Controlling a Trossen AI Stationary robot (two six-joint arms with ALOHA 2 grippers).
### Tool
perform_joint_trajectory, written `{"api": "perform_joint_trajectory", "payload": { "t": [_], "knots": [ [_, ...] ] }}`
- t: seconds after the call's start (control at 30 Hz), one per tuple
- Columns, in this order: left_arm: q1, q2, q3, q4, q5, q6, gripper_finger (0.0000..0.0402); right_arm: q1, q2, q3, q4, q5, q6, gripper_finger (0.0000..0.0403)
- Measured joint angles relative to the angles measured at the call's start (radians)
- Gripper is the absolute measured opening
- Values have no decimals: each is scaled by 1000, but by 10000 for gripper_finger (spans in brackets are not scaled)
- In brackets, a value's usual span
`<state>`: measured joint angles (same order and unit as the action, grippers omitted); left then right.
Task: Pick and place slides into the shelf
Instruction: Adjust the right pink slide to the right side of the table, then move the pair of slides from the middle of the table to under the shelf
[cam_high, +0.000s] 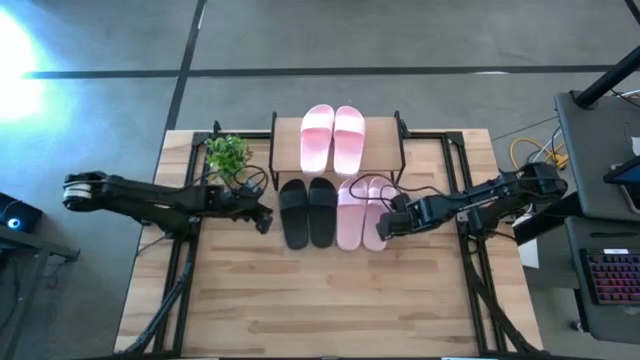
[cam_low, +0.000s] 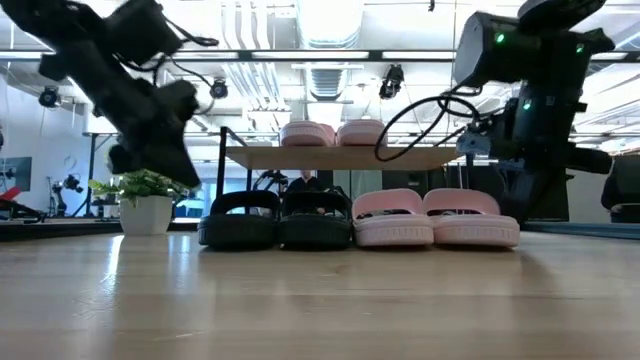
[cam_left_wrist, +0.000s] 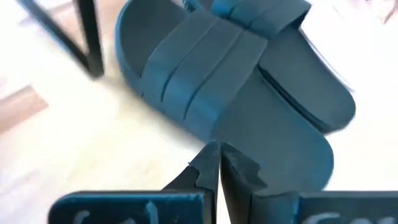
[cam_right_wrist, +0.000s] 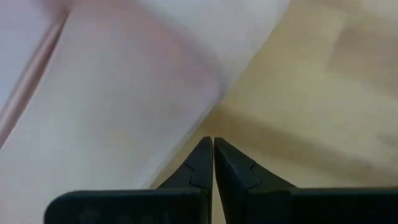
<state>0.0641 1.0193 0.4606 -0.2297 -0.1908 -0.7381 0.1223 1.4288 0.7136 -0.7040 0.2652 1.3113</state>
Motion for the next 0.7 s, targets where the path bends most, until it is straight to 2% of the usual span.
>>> {"api": "perform_joint_trajectory", "payload": {
  "t": [0.13, 0.27, 0.47, 0.57, 0.7],
  "knots": [
    [-66, -82, -5, -102, 4, -67, 0, 70, -3, 18, -1, -80, 28, 8],
    [-193, -129, -9, -83, 16, -108, 0, 183, -3, 49, 9, -97, 139, 8],
    [-370, -136, -8, 13, -62, -182, 0, 314, 1, 70, 61, -32, 341, 8],
    [-418, -116, -8, 44, -84, -199, 0, 325, 13, 70, 98, 12, 416, 8],
    [-445, -91, -8, 55, -86, -199, 0, 316, 55, 70, 187, 24, 423, 9]
  ]
}}
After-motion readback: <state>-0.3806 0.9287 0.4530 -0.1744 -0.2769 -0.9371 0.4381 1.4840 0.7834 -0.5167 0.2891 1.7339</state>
